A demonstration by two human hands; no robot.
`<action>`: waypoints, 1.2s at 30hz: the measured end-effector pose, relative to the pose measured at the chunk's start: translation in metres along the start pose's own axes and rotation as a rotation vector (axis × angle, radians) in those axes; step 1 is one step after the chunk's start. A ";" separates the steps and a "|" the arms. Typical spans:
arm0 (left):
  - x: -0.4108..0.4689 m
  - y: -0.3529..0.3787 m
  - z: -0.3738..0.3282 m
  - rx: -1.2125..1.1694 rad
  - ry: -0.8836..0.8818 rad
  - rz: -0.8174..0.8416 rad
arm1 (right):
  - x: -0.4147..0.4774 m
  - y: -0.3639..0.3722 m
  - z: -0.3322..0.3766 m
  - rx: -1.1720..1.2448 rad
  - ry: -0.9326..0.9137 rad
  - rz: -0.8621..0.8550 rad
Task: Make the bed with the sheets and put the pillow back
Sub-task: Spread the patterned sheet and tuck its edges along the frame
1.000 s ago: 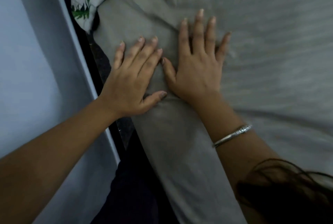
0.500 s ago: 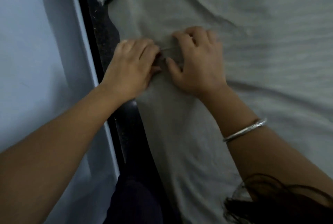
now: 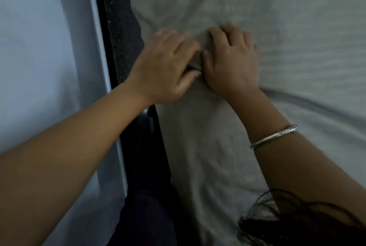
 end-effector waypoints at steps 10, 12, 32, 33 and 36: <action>-0.089 0.031 -0.057 -0.117 0.006 0.165 | -0.116 0.009 0.019 -0.010 -0.138 0.051; -0.091 0.034 -0.064 -0.113 -0.013 0.112 | -0.128 0.010 0.016 0.030 -0.137 0.059; -0.026 0.022 -0.094 -0.046 0.065 0.059 | -0.120 -0.017 -0.005 0.127 0.053 0.178; -0.020 0.021 -0.096 -0.017 0.062 0.091 | -0.118 -0.021 -0.009 0.160 0.043 0.191; 0.005 0.018 -0.100 0.005 0.050 0.109 | -0.105 -0.035 -0.046 0.165 0.164 0.084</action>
Point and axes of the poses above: each hand's wrist, its own x-axis towards the middle knuckle, its own y-axis out of the palm, z = x × y, the point moved 3 cm from there along x, towards the middle knuckle, and after that the axes turned 2 degrees about -y, right-handed, at the moved point
